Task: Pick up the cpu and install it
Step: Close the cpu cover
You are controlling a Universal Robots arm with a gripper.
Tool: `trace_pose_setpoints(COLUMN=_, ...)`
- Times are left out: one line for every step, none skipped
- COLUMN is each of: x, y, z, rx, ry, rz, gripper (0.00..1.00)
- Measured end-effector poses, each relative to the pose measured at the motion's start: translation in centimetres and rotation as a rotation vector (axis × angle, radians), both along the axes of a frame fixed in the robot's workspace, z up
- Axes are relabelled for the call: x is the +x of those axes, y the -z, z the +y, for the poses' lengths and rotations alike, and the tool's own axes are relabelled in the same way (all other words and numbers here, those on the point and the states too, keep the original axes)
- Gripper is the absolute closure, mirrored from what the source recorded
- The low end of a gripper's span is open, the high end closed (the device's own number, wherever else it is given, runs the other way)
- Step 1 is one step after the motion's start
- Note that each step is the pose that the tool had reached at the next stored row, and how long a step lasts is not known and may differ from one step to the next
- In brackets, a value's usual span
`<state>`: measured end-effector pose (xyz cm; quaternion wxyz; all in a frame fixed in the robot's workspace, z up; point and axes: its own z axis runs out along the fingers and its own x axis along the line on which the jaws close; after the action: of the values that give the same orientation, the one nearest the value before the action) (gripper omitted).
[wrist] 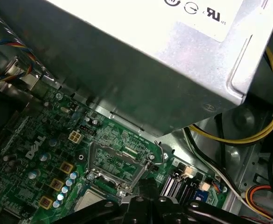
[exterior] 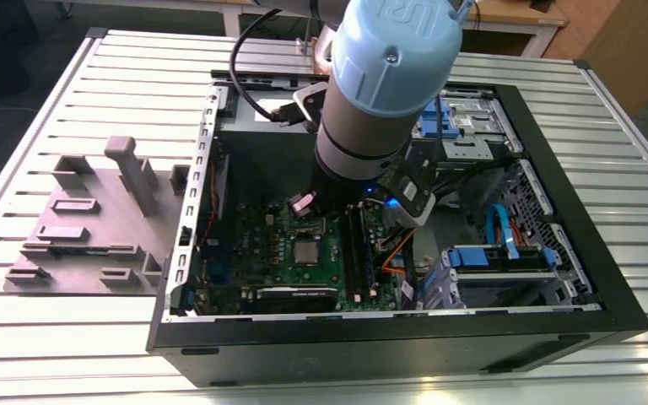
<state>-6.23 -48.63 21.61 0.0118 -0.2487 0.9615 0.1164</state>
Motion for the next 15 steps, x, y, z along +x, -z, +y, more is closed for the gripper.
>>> trace_pose_setpoints(x=0.0, y=0.0, z=0.0, rx=0.0, ry=0.0, rz=0.0001, gripper=0.9)
trace_pose_setpoints(x=0.0, y=0.0, z=0.0, rx=0.0, ry=0.0, rz=0.0001, gripper=0.9)
trace_pose_setpoints(x=0.0, y=0.0, z=0.0, rx=-0.0001, ry=0.0, rz=0.0001, gripper=0.9)
trace_pose_setpoints(x=0.02, y=0.0, z=0.0, rx=-0.0001, ry=-0.002, rz=0.0002, gripper=0.9)
trace_pose_setpoints(x=0.08, y=0.0, z=0.01, rx=0.0, ry=-0.008, rz=0.0001, gripper=0.9)
trace_pose_setpoints(x=0.14, y=0.0, z=0.01, rx=0.0001, ry=-0.016, rz=0.0001, gripper=0.9)
trace_pose_setpoints(x=0.21, y=0.0, z=0.0, rx=0.0, ry=-0.024, rz=0.0001, gripper=0.9)
trace_pose_setpoints(x=0.21, y=0.0, z=0.0, rx=0.0, ry=-0.027, rz=0.0, gripper=0.9)
trace_pose_setpoints(x=0.21, y=0.0, z=0.0, rx=0.0, ry=-0.027, rz=0.0001, gripper=0.9)
trace_pose_setpoints(x=0.21, y=0.0, z=0.0, rx=-0.0001, ry=-0.027, rz=0.0001, gripper=0.9)
trace_pose_setpoints(x=0.21, y=-0.01, z=0.0, rx=-0.0001, ry=-0.027, rz=0.0001, gripper=0.9)
trace_pose_setpoints(x=0.21, y=0.0, z=0.0, rx=-0.0001, ry=-0.029, rz=0.0002, gripper=0.9)
trace_pose_setpoints(x=0.22, y=0.0, z=0.0, rx=-0.0001, ry=-0.034, rz=0.0001, gripper=0.9)
trace_pose_setpoints(x=0.22, y=-0.01, z=0.0, rx=0.0, ry=-0.042, rz=0.0, gripper=0.9)
trace_pose_setpoints(x=0.22, y=0.0, z=0.0, rx=0.0001, ry=-0.054, rz=0.0, gripper=0.9)
